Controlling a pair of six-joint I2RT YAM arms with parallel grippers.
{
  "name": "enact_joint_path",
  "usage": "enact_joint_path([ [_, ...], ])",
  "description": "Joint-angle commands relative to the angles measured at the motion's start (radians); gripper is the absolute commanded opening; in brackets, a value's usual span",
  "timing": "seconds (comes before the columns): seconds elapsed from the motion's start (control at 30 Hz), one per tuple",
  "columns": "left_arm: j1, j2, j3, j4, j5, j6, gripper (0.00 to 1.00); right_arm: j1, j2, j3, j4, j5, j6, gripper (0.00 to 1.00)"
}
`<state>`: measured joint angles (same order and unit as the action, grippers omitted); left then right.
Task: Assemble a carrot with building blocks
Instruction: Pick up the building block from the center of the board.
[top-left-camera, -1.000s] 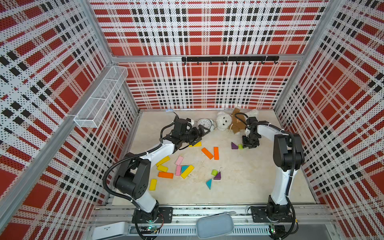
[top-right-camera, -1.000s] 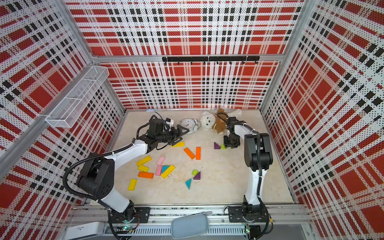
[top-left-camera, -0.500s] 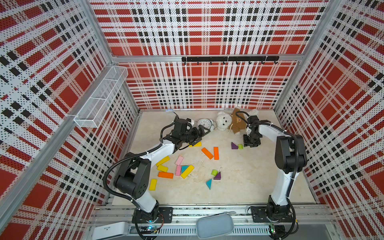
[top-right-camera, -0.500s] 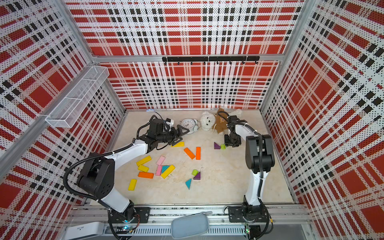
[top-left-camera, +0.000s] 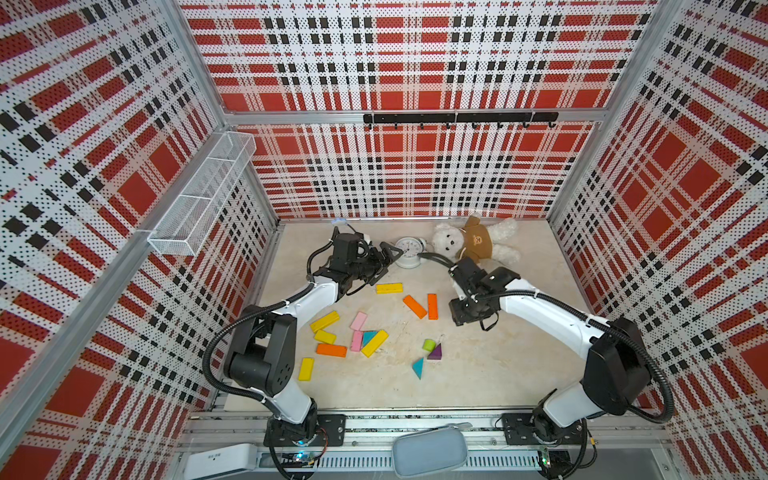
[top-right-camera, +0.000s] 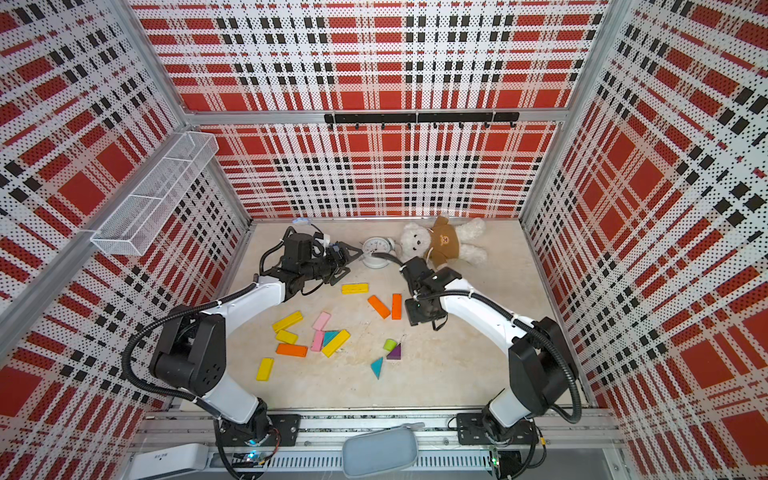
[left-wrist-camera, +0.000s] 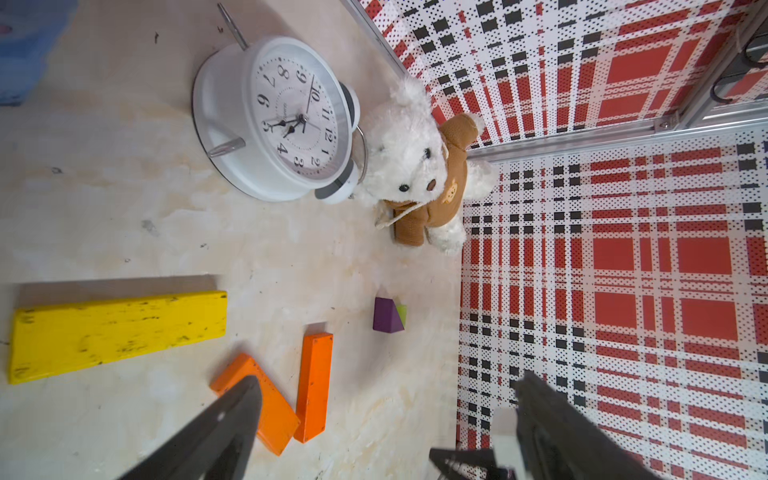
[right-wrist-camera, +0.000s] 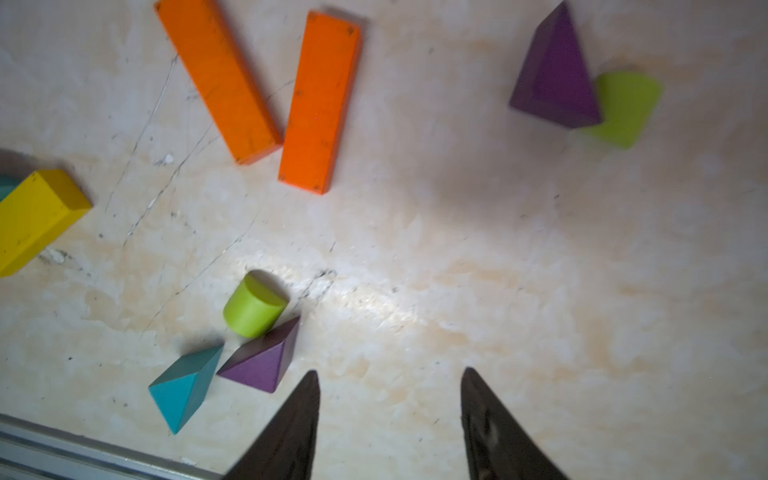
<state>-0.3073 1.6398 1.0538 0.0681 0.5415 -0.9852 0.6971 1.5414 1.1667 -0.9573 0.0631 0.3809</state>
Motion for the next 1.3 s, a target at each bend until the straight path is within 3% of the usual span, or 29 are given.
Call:
enact_joint_path([
  [0.0,0.028,-0.015,0.002,0.021,-0.010,-0.009,0.97,0.106,-0.021,-0.050,0.031,-0.020,0.181,0.59],
  [0.2,0.124,-0.002,-0.015,0.009,-0.028,-0.061,1.00,0.228,0.078,-0.049,0.089,-0.031,0.273,0.60],
  [0.43,0.249,-0.021,-0.030,0.009,-0.047,-0.081,0.99,0.250,0.145,-0.036,0.123,-0.043,0.283,0.62],
  [0.77,0.184,-0.008,-0.021,0.012,-0.027,-0.076,1.00,0.252,0.212,-0.022,0.144,-0.057,0.266,0.63],
  [1.27,0.137,0.017,-0.018,0.018,-0.020,-0.074,0.99,0.252,0.243,-0.045,0.189,-0.006,0.290,0.52],
])
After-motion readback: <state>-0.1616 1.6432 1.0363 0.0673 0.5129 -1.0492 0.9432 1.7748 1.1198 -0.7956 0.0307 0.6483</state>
